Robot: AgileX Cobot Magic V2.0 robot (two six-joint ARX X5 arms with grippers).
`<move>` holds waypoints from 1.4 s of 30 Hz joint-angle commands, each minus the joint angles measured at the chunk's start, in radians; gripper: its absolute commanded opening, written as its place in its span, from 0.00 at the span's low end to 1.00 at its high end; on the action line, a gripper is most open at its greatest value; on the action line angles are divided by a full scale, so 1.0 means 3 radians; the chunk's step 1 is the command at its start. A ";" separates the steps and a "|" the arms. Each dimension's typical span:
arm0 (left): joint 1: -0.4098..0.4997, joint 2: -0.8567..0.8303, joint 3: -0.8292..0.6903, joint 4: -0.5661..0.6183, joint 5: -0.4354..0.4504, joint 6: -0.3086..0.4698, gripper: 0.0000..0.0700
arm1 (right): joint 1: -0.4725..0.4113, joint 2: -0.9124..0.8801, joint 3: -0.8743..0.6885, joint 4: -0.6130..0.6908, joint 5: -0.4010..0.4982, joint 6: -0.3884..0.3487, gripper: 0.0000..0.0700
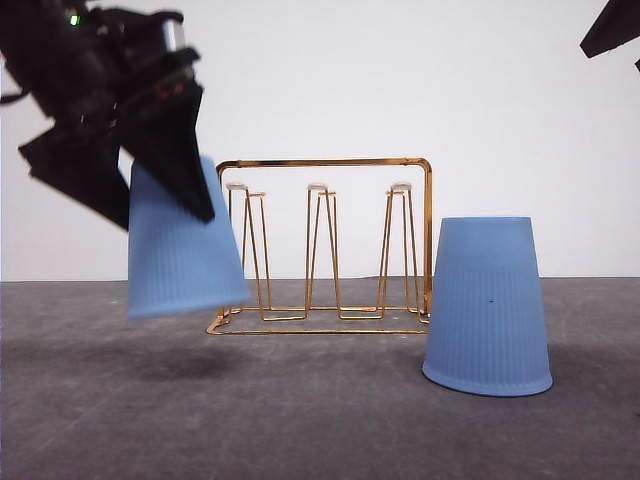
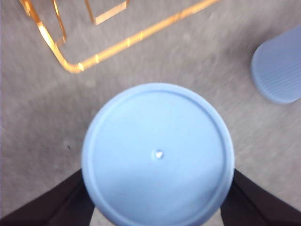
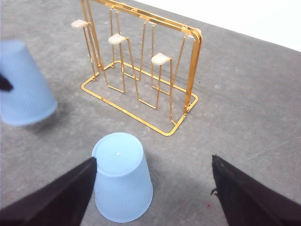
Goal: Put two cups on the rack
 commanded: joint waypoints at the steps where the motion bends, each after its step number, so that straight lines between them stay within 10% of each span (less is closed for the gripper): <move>1: -0.0024 0.0048 0.0207 -0.0054 -0.0044 0.0000 0.50 | 0.0017 0.0010 0.0039 0.0041 0.0005 0.0026 0.71; 13: -0.0016 0.0051 0.1297 -0.0438 -0.0623 -0.0001 0.51 | 0.0017 0.0010 0.0039 0.0059 0.0006 0.0025 0.71; 42: 0.0069 0.1186 0.1326 0.0090 -0.0675 -0.0014 0.56 | 0.0017 0.0010 0.0039 0.0058 0.0006 0.0036 0.71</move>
